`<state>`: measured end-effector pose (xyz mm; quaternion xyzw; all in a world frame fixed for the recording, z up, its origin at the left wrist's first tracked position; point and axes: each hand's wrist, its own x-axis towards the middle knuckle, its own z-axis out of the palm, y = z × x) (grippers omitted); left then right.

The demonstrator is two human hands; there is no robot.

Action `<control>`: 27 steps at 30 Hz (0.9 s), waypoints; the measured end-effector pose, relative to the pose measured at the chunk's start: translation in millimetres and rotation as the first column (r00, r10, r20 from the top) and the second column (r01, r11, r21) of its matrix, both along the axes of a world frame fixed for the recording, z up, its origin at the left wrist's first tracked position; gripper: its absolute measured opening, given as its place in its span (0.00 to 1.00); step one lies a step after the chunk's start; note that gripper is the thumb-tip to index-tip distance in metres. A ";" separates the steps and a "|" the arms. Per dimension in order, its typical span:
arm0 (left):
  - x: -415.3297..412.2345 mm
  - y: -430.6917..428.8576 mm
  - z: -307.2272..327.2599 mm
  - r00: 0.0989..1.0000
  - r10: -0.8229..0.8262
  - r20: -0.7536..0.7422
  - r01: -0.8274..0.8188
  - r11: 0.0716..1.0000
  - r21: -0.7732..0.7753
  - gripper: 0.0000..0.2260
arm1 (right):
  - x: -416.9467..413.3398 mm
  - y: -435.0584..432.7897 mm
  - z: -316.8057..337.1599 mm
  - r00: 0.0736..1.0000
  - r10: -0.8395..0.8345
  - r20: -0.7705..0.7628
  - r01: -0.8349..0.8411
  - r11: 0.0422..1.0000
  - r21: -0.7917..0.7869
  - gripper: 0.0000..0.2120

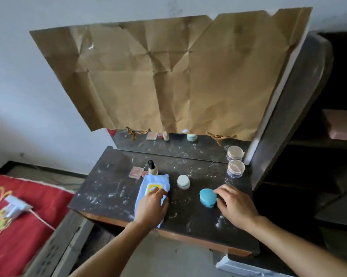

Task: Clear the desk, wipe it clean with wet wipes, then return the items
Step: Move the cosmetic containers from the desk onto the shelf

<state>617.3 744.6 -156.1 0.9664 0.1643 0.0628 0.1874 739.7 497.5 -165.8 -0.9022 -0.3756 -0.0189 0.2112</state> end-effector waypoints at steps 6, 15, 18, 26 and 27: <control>-18.7 66.5 -24.6 0.981 0.161 -0.112 -0.167 0.985 -0.048 0.11 | 6.2 80.2 -17.3 0.992 0.106 -0.067 -0.110 0.992 -0.066 0.10; 3.8 171.1 -42.2 0.926 0.253 -0.279 -0.266 0.964 -0.008 0.11 | 34.0 222.0 -55.3 0.914 0.321 -0.250 -0.372 0.908 -0.195 0.14; 17.0 199.7 -47.7 0.905 0.266 -0.331 -0.277 0.961 0.014 0.12 | 36.2 258.1 -62.7 0.891 0.361 -0.277 -0.425 0.877 -0.224 0.14; 79.9 255.5 -88.5 0.908 0.025 -0.419 -0.028 1.000 0.001 0.17 | 36.3 308.4 -96.0 0.911 0.365 -0.195 -0.402 0.891 -0.211 0.10; 88.9 263.0 -95.4 0.906 -0.030 -0.423 0.028 1.000 -0.011 0.19 | 35.2 313.1 -99.1 0.920 0.339 -0.195 -0.379 0.897 -0.227 0.10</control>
